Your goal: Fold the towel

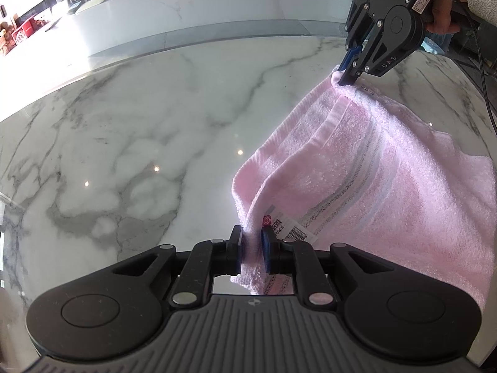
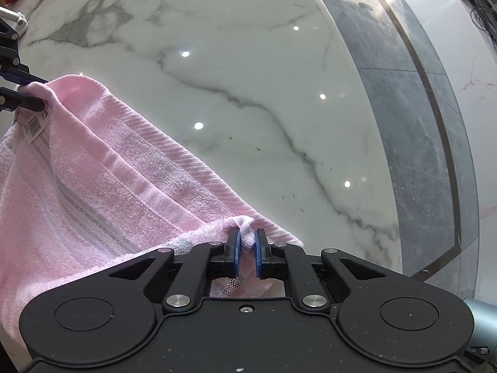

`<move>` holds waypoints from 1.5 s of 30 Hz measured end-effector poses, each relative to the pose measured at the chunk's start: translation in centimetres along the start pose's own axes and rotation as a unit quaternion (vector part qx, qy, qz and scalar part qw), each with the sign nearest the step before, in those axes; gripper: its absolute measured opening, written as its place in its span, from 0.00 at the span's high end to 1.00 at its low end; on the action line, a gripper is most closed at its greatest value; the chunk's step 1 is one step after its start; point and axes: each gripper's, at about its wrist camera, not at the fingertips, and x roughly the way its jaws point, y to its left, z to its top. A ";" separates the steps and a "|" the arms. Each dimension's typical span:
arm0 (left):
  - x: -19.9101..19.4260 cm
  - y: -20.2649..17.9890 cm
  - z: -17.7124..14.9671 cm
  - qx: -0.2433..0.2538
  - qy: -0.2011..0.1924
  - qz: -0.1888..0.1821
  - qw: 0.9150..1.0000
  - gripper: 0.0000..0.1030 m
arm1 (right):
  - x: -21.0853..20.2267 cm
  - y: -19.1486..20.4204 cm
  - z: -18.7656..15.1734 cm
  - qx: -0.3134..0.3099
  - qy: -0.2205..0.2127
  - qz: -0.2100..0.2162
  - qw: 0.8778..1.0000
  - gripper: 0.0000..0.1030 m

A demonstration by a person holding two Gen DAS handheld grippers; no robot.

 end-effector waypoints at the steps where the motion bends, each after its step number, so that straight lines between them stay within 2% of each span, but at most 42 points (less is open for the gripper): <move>1: 0.0 0.0 0.0 0.002 -0.001 0.001 1.000 0.89 | -0.2 0.1 -0.4 0.001 0.000 0.000 1.000 0.93; 5: -0.6 -0.7 0.2 0.022 -0.014 0.011 1.000 0.91 | -2.4 1.4 -2.8 0.001 -0.005 -0.004 1.000 0.93; 9: -2.2 -1.5 0.7 0.037 -0.030 0.018 0.999 0.93 | -6.3 3.3 -6.1 0.014 -0.024 -0.014 1.000 0.93; 14: -6.4 -3.3 1.2 0.080 -0.053 0.051 0.994 0.93 | -11.7 7.0 -10.3 0.034 -0.039 -0.036 0.998 0.93; 16: -8.2 -4.0 1.1 0.092 -0.060 0.049 0.993 0.93 | -13.7 8.4 -12.0 0.040 -0.049 -0.044 0.997 0.93; 19: -10.6 -5.1 0.4 0.102 -0.064 0.022 0.992 0.93 | -16.1 10.1 -13.9 0.042 -0.059 -0.063 0.995 0.93; 22: -11.2 -5.9 -0.1 0.105 -0.063 0.026 0.992 0.93 | -14.7 9.1 -12.3 0.031 -0.051 -0.065 0.996 0.93; 26: -10.7 -6.4 0.2 0.133 -0.043 0.062 0.988 0.93 | -12.8 7.8 -10.3 0.016 -0.041 -0.067 0.997 0.93; 30: -9.2 -5.9 1.3 0.166 -0.014 0.083 0.983 0.93 | -10.9 6.5 -8.2 0.002 -0.030 -0.070 0.997 0.93; 33: -6.9 -4.7 2.2 0.188 0.023 0.093 0.978 0.93 | -9.5 5.6 -6.6 -0.009 -0.023 -0.072 0.997 0.93; 37: -4.0 -2.9 3.1 0.200 0.060 0.086 0.974 0.93 | -7.6 4.3 -4.6 -0.024 -0.012 -0.074 0.997 0.93; 41: -1.1 -1.5 3.7 0.195 0.086 0.066 0.975 0.93 | -4.1 2.4 -2.8 -0.043 0.001 -0.055 0.998 0.93; 45: 0.5 -0.5 3.2 0.176 0.092 0.047 0.979 0.92 | -1.5 1.5 -2.0 -0.056 0.003 -0.050 0.997 0.93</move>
